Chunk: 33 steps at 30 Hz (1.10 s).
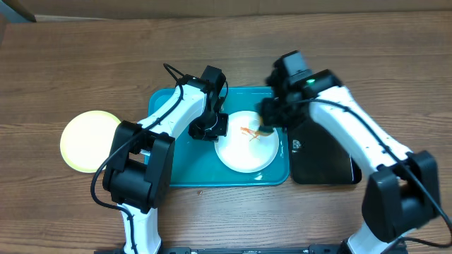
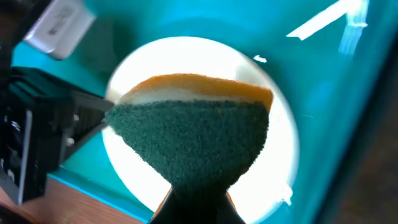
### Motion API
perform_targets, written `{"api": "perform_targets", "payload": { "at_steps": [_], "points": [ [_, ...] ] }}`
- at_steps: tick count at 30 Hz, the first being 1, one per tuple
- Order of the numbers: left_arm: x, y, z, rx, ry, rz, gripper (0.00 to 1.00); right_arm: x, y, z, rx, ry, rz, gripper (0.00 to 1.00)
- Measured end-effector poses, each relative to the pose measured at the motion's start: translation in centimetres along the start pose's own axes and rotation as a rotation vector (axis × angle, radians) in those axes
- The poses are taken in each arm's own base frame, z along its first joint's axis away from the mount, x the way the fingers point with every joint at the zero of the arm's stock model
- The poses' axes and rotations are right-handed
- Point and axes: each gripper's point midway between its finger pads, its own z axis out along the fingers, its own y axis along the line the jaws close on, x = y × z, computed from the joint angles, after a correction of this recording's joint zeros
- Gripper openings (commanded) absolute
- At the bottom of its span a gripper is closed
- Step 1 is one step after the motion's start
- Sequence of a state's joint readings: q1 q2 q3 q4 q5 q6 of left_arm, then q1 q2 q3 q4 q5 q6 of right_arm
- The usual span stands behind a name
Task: Clean dirty plates on tray and stack at the side
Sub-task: 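Lift the sponge from the black tray toward the white plate, right gripper, then scrub the white plate with the sponge in the right gripper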
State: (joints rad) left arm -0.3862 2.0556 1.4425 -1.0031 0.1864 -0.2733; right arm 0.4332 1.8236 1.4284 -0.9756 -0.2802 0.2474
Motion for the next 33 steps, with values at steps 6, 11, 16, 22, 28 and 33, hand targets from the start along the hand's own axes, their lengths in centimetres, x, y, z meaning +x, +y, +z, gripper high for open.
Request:
{"api": "perform_targets", "payload": {
  "at_steps": [6,11,16,22,28,33],
  "points": [
    [0.1,-0.1,0.0,0.008,0.005,0.015,0.04,0.2,2.2,2.9,-0.017,0.018,-0.051,0.04],
    [0.1,-0.1,0.0,0.009,0.005,0.015,0.04,0.4,2.8,5.1,-0.017,0.038,-0.046,0.04],
    [0.1,-0.2,0.0,0.011,0.007,0.015,0.04,0.7,2.6,7.5,-0.007,0.071,-0.032,0.04],
    [0.2,-0.2,0.0,0.010,0.010,0.015,0.04,1.7,1.2,8.8,0.053,0.118,0.002,0.04],
    [0.4,-0.1,0.0,0.009,0.018,0.013,0.04,2.2,-1.8,8.3,0.192,0.129,0.051,0.06],
    [0.4,-0.3,0.0,0.016,0.020,0.013,0.04,3.1,-4.3,7.3,0.260,0.175,0.117,0.05]
  ]
}}
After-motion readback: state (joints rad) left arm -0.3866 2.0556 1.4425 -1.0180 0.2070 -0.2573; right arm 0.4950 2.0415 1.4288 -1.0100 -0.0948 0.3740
